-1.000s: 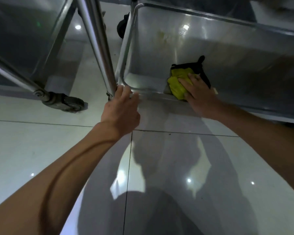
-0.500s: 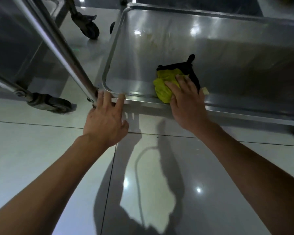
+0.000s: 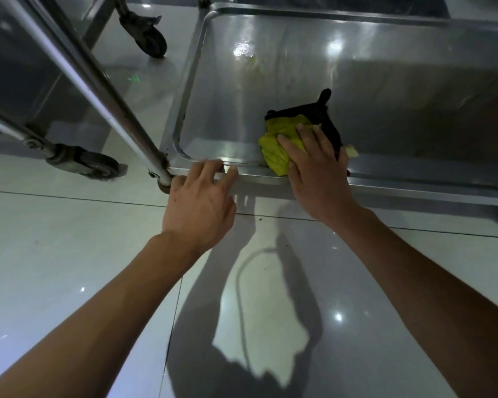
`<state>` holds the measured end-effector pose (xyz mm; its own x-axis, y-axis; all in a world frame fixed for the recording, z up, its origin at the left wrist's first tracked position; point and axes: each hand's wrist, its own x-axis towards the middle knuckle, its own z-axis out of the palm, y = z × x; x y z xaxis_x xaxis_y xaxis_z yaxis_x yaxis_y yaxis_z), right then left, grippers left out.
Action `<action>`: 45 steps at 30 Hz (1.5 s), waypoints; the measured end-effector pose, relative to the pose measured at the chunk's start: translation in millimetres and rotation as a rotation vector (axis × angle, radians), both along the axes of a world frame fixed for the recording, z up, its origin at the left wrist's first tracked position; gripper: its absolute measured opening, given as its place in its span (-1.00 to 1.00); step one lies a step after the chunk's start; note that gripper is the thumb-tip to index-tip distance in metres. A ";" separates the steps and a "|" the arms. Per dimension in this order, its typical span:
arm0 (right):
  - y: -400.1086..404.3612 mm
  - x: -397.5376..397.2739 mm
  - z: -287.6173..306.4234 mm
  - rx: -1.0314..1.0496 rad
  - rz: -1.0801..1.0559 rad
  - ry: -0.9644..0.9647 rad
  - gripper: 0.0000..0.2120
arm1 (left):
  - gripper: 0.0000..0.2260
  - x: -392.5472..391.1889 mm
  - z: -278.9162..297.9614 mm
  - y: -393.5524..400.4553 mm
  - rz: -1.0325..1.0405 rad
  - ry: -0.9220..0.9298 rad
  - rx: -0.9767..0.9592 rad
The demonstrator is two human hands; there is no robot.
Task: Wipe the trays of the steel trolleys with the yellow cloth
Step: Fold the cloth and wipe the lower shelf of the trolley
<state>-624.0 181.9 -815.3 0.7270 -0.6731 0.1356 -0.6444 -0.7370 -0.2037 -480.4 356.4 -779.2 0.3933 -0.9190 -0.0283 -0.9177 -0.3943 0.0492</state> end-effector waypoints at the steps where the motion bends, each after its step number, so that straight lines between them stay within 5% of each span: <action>1: 1.9 4.2 -0.7 0.008 0.001 -0.003 -0.50 | -0.52 0.1 -1.6 1.3 0.002 -0.003 -0.002; 9: 21.8 79.2 1.9 0.112 0.162 0.000 -0.55 | -0.55 1.7 -4.8 0.5 0.029 -0.037 -0.045; 18: 7.3 65.0 10.7 0.224 0.211 -0.053 -0.55 | -0.73 -9.9 1.5 -17.9 0.076 -0.058 -0.085; 26: -29.1 -8.0 14.9 0.327 0.025 -0.316 -0.60 | -0.76 -50.6 6.2 -70.2 -0.028 0.042 -0.190; 38: -103.4 -206.0 16.6 0.250 -0.374 -0.323 -0.52 | -0.73 -98.2 10.6 -117.6 -0.042 0.170 0.008; 45: -100.6 -194.4 18.4 0.180 -0.455 -0.212 -0.47 | -0.73 -57.7 20.8 -105.5 -0.023 0.231 -0.073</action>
